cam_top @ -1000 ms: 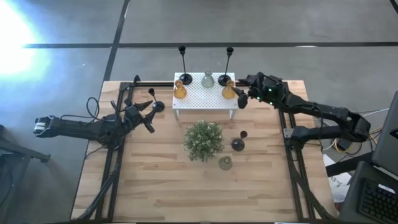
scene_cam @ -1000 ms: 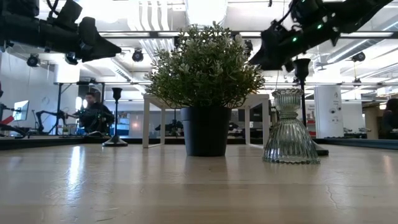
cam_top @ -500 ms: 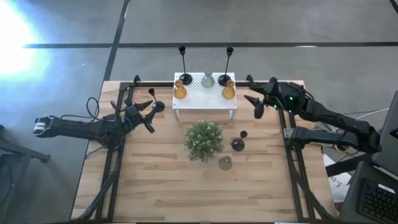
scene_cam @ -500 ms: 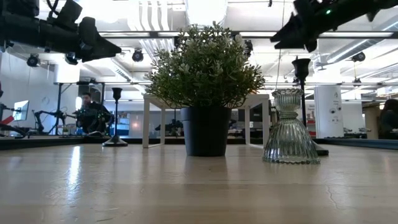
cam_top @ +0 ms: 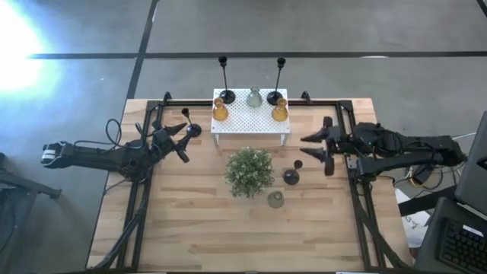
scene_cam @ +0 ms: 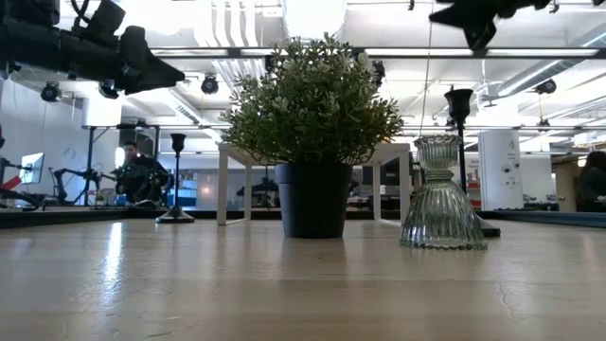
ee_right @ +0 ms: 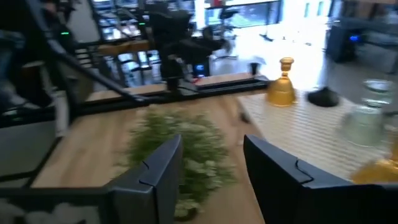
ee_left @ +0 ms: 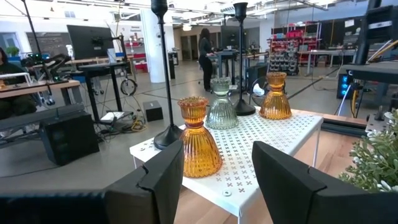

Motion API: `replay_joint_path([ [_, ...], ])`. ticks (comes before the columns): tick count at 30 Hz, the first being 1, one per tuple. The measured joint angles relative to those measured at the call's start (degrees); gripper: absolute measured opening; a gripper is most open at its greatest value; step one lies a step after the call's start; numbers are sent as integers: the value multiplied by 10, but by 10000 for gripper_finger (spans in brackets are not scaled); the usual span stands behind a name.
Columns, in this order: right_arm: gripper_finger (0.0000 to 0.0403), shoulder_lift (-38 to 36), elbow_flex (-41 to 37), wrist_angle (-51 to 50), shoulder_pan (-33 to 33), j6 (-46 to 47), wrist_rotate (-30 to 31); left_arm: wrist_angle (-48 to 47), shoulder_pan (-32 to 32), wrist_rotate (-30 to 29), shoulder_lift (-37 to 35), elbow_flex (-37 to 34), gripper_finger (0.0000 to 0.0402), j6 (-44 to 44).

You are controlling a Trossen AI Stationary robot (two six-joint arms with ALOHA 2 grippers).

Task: Pick & Place candle stick holders
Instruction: Put the green glass candle holder on the shelf

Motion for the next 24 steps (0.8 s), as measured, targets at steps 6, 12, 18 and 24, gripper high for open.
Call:
replay_joint_path([
  [6,131,30,37,-6,134,-3,78,0,0,0,0,0,195,-1],
  [12,98,90,97,-155,277,81,258,0,0,0,0,0,195,-1],
  [18,79,162,108,-231,382,237,343,0,0,0,0,0,195,-2],
  [24,81,218,105,-231,431,375,346,0,0,0,0,0,195,-2],
])
